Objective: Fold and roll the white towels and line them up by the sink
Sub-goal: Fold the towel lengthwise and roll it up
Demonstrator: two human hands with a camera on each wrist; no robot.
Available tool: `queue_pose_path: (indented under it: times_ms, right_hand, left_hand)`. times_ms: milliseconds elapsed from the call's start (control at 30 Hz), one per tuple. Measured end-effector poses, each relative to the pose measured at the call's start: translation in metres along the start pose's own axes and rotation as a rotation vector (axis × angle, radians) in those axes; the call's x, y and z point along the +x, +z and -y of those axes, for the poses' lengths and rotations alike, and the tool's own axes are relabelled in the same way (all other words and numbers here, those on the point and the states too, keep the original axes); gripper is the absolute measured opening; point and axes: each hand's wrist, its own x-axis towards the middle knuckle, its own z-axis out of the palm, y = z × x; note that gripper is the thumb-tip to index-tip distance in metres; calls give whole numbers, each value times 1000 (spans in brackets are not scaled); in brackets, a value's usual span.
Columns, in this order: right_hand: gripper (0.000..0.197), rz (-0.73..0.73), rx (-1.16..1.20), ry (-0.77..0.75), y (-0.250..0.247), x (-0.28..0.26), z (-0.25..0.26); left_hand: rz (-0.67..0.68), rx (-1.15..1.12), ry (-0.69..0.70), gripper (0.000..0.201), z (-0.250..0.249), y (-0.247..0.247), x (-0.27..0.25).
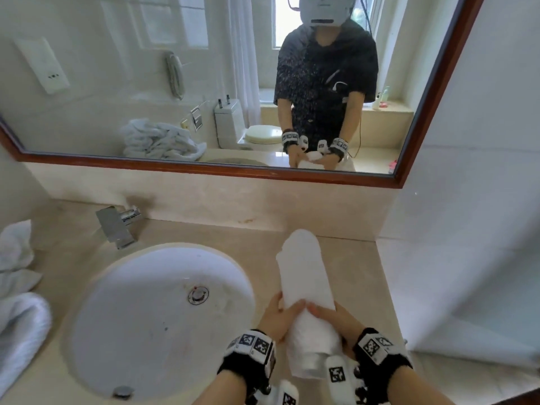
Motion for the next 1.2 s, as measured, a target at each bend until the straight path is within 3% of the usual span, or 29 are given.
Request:
queue_pose_path:
  times_ms: [100, 200, 233, 333, 467, 500, 567, 600, 633, 667, 767, 800, 867, 1000, 1100, 1133, 1200]
  right_hand:
    - [59, 148, 171, 18, 15, -6, -8]
    - [94, 216, 132, -25, 46, -5, -1]
    - [97, 223, 89, -52, 59, -1, 2]
    - [78, 240, 22, -115, 107, 7, 15]
    - [103, 349, 34, -169, 188, 19, 28]
    - [94, 423, 72, -190, 213, 20, 32]
    - [56, 548, 158, -236, 265, 18, 38]
    - [49, 568, 182, -246, 291, 20, 40]
    - [55, 564, 186, -252, 317, 27, 38]
    - [68, 535, 187, -253, 343, 34, 35]
    - [86, 444, 200, -229, 415, 57, 28]
    - [87, 413, 204, -209, 434, 59, 29]
    - [88, 379, 217, -194, 459, 66, 29]
    - [78, 308, 267, -144, 477, 87, 38]
    - [65, 283, 192, -146, 484, 111, 50]
    - [63, 270, 166, -152, 488, 117, 51]
    - [54, 256, 134, -136, 501, 129, 52]
  left_hand:
    - [1, -129, 100, 96, -19, -6, -25]
    - [-49, -231, 158, 93, -31, -34, -48]
    - [-70, -238, 179, 94, -34, -47, -55]
    - [-164, -205, 257, 96, -48, -92, -75]
    - [-237, -231, 334, 85, -66, -166, -102]
    - [-238, -264, 344, 79, -70, -188, -109]
    - [-256, -324, 335, 78, -77, -235, -117]
    - [-263, -349, 318, 81, -81, -260, -121]
    - [-259, -355, 303, 81, -82, -285, -122]
    - [-247, -358, 284, 71, -86, -310, -125]
    - [-168, -298, 246, 10, -98, -378, -130]
    - [-154, -275, 246, 8, -103, -397, -129]
    - [-117, -226, 226, 7, -109, -428, -121]
    - [-66, -49, 172, 45, -131, -459, -101]
    - [-92, 301, 52, 86, -153, -484, -84]
    - [-112, 427, 52, 87, -157, -493, -78]
    - [-183, 556, 156, 66, -169, -517, -66]
